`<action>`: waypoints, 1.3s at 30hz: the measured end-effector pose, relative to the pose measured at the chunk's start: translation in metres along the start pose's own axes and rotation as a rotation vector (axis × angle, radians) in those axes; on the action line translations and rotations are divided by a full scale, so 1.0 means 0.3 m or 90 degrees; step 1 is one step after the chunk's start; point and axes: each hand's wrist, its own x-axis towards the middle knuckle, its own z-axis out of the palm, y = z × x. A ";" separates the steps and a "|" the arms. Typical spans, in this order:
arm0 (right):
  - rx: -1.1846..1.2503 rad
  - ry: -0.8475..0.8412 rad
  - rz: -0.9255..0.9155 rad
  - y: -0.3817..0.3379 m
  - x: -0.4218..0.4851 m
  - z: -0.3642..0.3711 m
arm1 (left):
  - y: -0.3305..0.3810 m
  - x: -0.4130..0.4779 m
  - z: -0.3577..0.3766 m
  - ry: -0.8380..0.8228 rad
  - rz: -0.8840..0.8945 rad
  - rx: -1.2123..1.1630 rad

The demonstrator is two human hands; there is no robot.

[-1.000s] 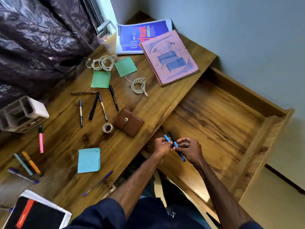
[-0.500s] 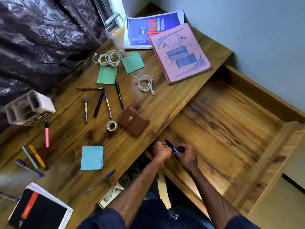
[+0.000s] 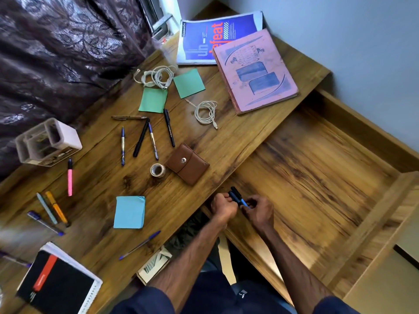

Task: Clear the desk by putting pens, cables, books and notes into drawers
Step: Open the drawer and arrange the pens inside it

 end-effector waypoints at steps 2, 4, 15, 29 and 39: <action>0.021 0.018 0.001 0.005 0.010 -0.018 | 0.000 -0.003 -0.001 -0.005 0.000 0.000; 0.024 0.022 0.001 0.015 0.023 -0.037 | 0.001 -0.004 0.001 0.000 0.002 0.006; -0.068 -0.020 0.024 0.036 0.038 -0.064 | 0.003 -0.005 0.012 -0.024 0.005 0.023; -0.096 0.008 0.010 0.026 0.039 -0.067 | -0.002 0.006 0.023 -0.039 0.017 0.002; -0.103 0.019 -0.014 0.009 0.026 -0.075 | 0.011 -0.007 0.011 -0.040 0.035 0.002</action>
